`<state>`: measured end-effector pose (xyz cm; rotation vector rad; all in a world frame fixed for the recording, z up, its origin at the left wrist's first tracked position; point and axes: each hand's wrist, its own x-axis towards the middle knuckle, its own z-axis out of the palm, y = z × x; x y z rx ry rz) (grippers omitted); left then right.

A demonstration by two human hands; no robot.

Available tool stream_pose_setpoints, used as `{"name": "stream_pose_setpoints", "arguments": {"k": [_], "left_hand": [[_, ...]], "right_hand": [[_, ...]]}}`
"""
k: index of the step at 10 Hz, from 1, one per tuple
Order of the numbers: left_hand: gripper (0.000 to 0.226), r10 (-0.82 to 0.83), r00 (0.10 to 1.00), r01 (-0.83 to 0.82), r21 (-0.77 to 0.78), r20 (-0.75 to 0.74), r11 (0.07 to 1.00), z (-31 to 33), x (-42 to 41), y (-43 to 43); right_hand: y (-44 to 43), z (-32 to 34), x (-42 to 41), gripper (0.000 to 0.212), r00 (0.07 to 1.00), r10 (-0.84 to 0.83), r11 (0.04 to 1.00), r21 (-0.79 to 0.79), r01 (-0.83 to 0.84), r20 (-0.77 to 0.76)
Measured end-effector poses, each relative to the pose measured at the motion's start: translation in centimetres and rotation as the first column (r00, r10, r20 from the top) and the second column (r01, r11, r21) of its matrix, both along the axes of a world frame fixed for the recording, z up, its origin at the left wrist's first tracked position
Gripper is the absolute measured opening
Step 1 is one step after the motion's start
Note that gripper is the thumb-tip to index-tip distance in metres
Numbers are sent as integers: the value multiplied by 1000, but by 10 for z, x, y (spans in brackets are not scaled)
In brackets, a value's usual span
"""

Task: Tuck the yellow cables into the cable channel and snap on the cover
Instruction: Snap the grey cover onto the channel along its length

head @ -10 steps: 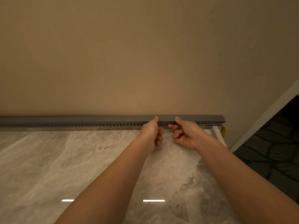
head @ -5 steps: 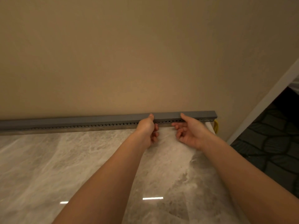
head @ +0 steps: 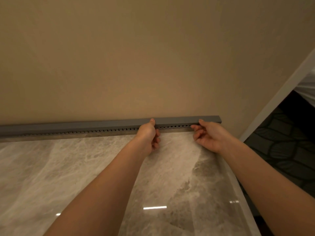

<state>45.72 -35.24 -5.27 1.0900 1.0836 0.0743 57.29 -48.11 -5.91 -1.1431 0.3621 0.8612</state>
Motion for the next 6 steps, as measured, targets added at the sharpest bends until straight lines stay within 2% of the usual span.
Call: {"name": "stream_pose_setpoints", "arguments": {"k": [1,3,4,6], "left_hand": [[45,-8,1000,8,34,-9,999,0,-3,-4],[49,-70,998,70,8,1,997,6,-24,-9],[45,-133,991,135,86,-21,987,11,-41,-15],[41,-203,979,201,253,-19,946,31,-93,-24]], "right_hand": [[3,-4,-3,19,998,-20,999,-33,22,58],[5,-9,-13,25,987,-38,996,-72,50,157],[4,-11,-24,33,983,-64,996,-56,74,172],[-6,6,-66,28,966,167,985,-82,-154,196]]}}
